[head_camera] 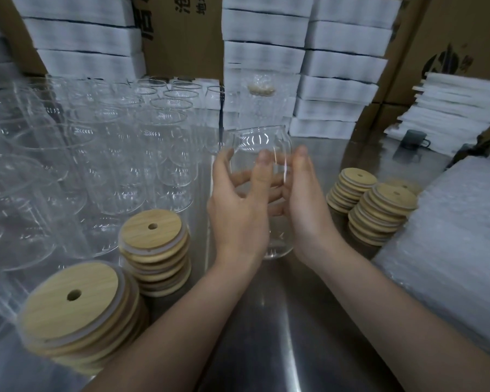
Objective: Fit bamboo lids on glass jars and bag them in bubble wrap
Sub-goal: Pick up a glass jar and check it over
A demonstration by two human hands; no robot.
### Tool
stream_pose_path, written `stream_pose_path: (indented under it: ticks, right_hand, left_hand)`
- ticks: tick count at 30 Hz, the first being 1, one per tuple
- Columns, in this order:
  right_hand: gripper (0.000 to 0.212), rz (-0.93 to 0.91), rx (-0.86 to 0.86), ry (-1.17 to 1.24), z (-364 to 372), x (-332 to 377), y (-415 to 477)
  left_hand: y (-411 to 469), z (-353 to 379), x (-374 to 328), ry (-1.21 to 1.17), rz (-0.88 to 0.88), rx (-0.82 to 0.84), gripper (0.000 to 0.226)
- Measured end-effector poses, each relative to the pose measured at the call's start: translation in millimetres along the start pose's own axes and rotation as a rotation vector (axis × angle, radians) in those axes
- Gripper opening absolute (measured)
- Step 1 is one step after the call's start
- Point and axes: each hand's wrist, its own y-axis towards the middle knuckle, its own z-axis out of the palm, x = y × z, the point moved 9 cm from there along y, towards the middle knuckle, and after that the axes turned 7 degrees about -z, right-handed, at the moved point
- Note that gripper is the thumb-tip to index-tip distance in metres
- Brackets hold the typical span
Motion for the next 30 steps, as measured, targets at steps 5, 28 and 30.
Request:
stream_pose_path:
  ticks: [5,28,30]
  right_hand:
    - [0.035,0.065,-0.046,0.024,-9.4,-3.4,4.7]
    - [0.047,-0.095,0.122,0.072,-3.1,9.7,6.4]
    - [0.049,-0.069,0.178,0.039,1.0,8.6,4.5]
  left_hand:
    - [4.2,-1.1,-0.2,-0.075,0.016,0.030,0.038]
    - [12.9,3.7,10.4,-0.131,-0.040,0.058,0.034]
    - [12.0,0.8,6.8,-0.078,-0.013,0.025,0.038]
